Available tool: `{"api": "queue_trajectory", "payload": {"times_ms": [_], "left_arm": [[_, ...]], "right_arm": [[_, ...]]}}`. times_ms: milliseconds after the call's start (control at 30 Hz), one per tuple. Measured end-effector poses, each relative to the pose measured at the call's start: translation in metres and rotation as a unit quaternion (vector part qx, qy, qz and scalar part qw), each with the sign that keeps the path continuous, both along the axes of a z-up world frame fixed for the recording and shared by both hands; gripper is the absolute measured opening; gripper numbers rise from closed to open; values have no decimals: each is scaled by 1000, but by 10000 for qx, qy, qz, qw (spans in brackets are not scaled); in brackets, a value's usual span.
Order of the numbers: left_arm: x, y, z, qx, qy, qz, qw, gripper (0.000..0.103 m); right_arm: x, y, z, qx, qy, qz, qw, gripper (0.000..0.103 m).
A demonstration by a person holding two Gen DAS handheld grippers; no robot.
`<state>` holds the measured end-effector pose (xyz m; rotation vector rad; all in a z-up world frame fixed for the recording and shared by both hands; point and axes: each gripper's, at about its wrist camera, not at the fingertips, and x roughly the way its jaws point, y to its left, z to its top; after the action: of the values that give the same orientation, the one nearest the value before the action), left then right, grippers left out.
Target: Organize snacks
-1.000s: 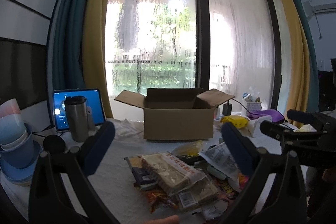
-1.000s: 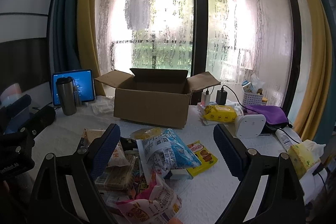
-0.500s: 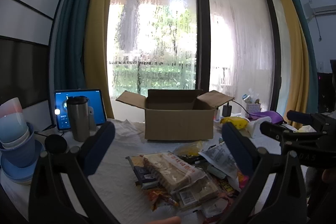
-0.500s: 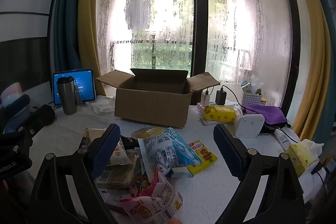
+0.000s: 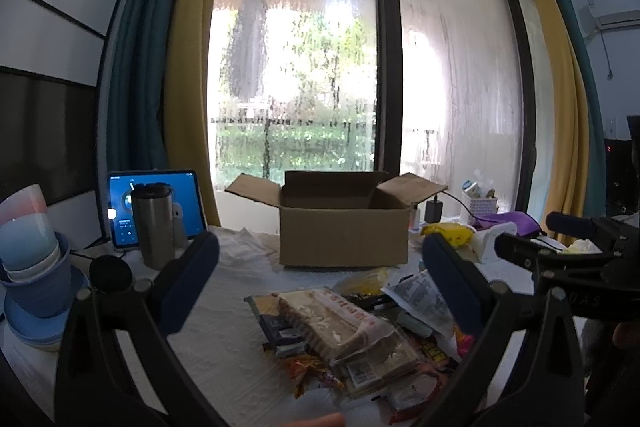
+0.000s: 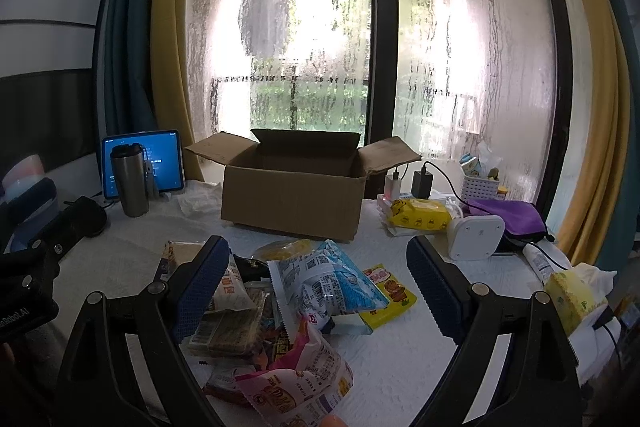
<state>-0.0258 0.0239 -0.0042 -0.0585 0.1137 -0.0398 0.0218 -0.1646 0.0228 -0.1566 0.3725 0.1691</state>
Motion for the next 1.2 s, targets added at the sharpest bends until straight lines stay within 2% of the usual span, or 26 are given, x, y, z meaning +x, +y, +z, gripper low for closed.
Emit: {"api": "queue_trajectory", "payload": {"times_ms": [767,1200], "left_arm": [[11,-7,-10,72,255,-99,9996,102],[40,-25,-58,215,1229,-296,9917,102]], "right_arm": [[5,-2,-14,45,232,-152,9996,93],[29,-13,-69,57,1191,-190,9927,93]]}}
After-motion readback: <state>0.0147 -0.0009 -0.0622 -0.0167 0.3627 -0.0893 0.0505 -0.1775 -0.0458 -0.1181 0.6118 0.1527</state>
